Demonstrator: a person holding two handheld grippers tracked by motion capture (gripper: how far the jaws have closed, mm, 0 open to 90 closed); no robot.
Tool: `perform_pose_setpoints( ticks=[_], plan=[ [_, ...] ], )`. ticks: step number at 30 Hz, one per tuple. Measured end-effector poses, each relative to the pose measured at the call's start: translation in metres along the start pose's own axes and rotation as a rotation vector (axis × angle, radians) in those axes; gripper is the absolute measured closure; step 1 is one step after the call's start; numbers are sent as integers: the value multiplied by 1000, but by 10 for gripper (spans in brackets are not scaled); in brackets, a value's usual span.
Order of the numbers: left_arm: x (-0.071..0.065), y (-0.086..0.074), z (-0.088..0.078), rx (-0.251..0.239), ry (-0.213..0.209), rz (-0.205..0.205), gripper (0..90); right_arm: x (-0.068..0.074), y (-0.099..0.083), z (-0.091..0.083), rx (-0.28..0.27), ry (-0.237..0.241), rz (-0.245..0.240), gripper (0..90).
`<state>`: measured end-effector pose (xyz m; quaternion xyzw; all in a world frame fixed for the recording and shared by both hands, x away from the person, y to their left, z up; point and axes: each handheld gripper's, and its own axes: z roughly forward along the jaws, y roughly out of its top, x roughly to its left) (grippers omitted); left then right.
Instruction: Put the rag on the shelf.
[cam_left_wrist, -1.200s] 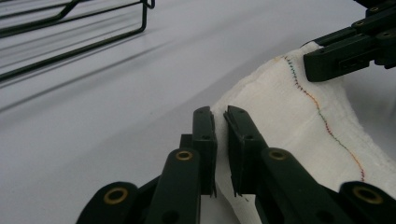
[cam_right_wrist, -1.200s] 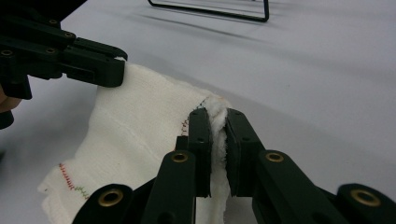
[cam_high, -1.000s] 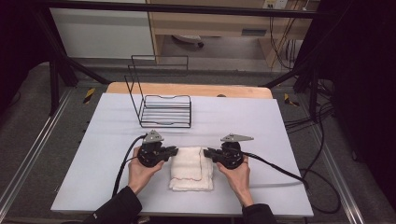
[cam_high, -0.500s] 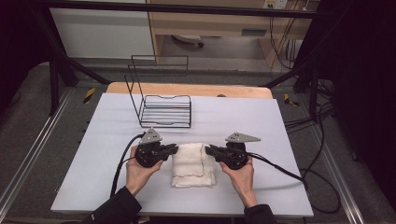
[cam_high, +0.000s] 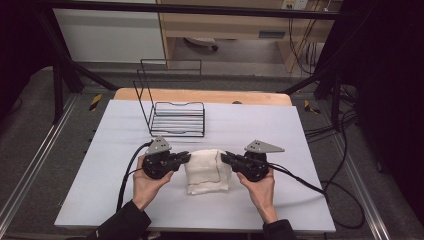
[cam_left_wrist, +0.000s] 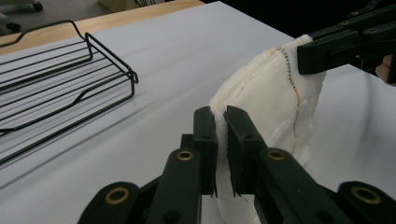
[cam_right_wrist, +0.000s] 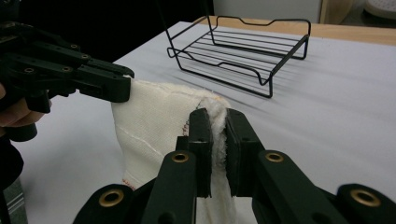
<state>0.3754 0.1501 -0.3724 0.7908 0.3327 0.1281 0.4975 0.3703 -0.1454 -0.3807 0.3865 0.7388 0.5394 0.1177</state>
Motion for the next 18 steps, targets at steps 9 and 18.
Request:
perform_pose_setpoints(
  ticks=[9,18],
  plan=[
    [-1,7,-8,-27,11,12,828,7,6,-4,-43,-3,-26,824],
    [-4,18,-17,-51,20,39,828,15,16,-12,-86,-16,-46,825]
  ],
)
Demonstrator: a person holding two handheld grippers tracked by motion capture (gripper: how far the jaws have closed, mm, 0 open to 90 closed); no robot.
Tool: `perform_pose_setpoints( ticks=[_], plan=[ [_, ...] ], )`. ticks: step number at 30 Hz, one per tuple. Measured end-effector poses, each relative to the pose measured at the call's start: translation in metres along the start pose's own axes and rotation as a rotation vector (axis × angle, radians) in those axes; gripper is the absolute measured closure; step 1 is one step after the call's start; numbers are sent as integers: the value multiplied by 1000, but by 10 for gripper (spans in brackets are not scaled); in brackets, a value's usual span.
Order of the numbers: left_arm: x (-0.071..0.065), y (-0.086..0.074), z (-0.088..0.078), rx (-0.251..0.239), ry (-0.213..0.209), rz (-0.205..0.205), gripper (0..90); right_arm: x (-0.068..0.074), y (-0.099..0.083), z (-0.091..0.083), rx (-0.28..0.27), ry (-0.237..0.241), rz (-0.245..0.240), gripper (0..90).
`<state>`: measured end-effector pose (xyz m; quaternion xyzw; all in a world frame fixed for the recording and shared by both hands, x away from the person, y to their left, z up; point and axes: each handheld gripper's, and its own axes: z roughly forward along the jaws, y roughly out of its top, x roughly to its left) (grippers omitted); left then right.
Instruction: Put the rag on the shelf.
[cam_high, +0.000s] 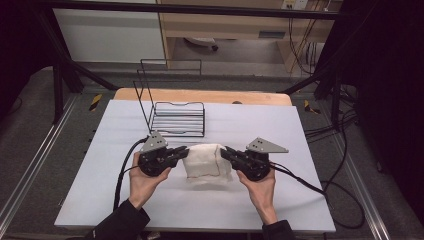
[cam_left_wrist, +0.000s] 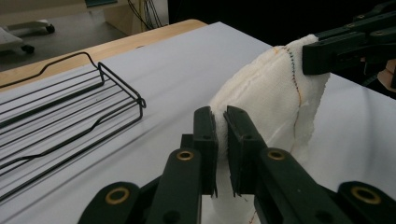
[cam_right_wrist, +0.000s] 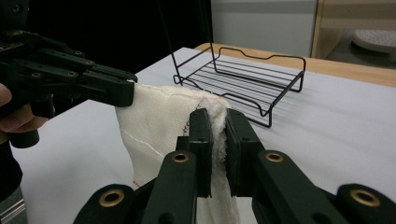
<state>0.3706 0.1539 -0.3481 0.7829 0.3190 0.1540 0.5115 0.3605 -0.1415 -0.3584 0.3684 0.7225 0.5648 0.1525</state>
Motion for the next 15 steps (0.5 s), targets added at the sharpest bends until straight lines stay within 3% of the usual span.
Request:
perform_pose_setpoints(
  ticks=[15],
  plan=[
    [11,30,-17,-75,34,17,828,9,27,2,-87,-4,-23,825]
  ],
)
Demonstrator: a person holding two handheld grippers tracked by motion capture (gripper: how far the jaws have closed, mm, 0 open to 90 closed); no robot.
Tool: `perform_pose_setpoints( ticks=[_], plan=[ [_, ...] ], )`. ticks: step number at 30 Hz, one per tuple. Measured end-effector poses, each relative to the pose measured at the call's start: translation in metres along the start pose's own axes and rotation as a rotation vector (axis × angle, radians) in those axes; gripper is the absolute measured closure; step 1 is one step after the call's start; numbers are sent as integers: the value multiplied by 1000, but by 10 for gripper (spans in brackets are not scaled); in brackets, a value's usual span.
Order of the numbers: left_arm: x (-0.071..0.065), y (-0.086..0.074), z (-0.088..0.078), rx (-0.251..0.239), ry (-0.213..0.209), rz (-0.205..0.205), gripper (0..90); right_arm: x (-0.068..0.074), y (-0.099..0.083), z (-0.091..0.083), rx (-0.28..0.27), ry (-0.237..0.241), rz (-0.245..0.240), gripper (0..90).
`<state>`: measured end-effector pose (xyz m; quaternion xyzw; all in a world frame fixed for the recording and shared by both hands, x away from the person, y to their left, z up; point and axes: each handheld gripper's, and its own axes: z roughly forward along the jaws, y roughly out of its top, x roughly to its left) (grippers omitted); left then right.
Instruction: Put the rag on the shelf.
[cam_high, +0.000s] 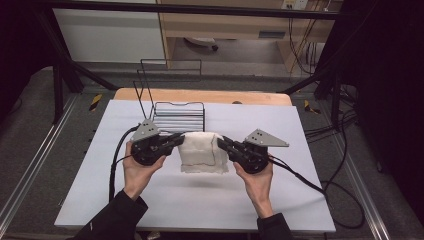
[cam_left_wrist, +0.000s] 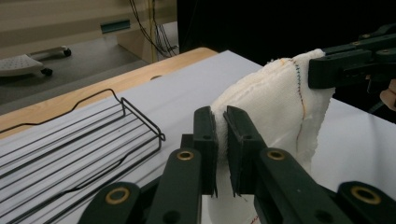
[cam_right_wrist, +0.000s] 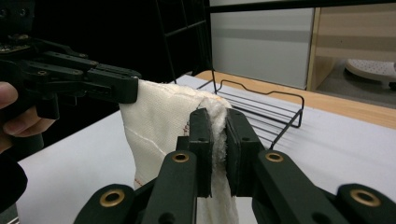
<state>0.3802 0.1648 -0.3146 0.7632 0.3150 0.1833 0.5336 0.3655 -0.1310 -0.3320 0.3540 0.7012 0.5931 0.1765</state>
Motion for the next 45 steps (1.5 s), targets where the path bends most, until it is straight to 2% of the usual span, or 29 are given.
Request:
perform_pose_setpoints(
  ticks=[10,18,24,45],
  plan=[
    [10,10,-5,-26,11,13,829,2,15,8,-34,-11,-18,826],
    [20,21,-11,-50,25,6,829,5,29,18,-51,-9,-32,826],
    [27,32,-18,-77,51,1,831,9,43,26,-74,-11,-46,826],
    [46,70,-35,-159,81,17,831,16,87,42,-163,-31,-86,827]
  ],
)
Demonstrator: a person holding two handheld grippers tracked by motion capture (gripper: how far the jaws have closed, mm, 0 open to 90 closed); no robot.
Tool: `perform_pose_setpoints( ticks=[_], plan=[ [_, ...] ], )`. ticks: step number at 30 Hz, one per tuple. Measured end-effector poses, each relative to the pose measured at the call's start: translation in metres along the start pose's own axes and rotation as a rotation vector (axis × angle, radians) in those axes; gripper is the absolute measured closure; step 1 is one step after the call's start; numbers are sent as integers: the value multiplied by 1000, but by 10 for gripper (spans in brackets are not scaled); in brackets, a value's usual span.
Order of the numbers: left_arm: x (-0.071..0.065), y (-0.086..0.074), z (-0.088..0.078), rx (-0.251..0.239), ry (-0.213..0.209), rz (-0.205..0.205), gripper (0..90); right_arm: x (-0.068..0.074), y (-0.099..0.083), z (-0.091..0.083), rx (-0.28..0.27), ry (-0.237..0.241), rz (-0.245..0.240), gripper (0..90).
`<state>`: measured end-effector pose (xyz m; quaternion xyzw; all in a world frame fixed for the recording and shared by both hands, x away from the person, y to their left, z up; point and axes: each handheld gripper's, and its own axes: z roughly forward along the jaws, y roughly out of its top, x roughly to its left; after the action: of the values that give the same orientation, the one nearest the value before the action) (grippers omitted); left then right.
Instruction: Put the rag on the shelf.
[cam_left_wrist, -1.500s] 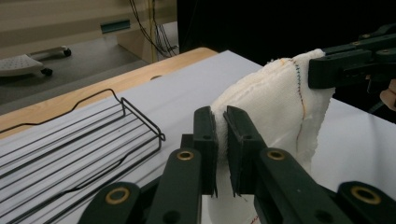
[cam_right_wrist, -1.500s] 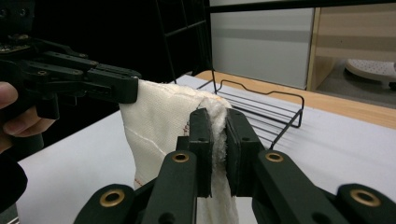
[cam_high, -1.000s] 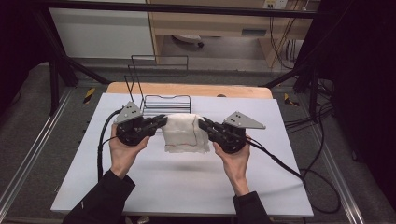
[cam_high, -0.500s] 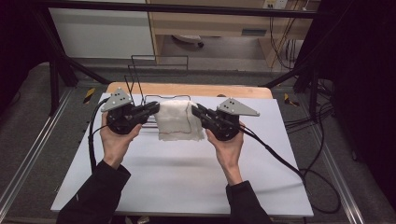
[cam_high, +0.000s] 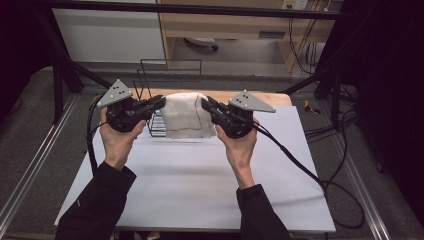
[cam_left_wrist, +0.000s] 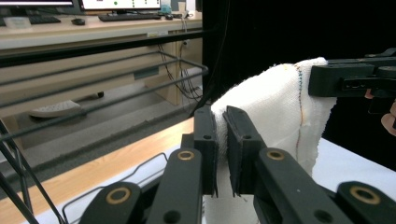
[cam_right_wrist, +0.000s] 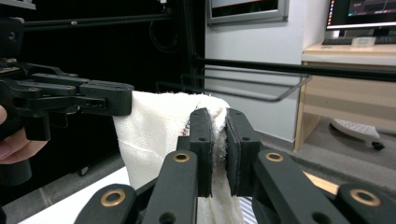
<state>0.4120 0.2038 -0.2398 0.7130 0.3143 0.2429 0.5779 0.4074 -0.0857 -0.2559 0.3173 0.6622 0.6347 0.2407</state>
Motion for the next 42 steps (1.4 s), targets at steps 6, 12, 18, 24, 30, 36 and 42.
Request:
perform_pose_setpoints(
  ticks=[6,12,18,24,30,36,42],
  plan=[
    [6,10,-1,-31,8,-6,832,2,12,5,-27,-9,-7,828],
    [11,18,-4,-58,21,-3,832,3,21,11,-44,-12,-18,828],
    [16,25,-6,-81,33,-5,832,6,31,17,-62,-20,-33,828],
    [21,33,-9,-102,41,-10,832,8,41,23,-77,-21,-42,829],
    [25,42,-11,-110,56,-1,832,10,49,29,-84,-22,-49,829],
    [29,50,-11,-121,70,5,833,9,56,35,-92,-27,-50,829],
    [37,58,-12,-135,86,0,833,8,65,43,-98,-30,-57,829]
  ],
)
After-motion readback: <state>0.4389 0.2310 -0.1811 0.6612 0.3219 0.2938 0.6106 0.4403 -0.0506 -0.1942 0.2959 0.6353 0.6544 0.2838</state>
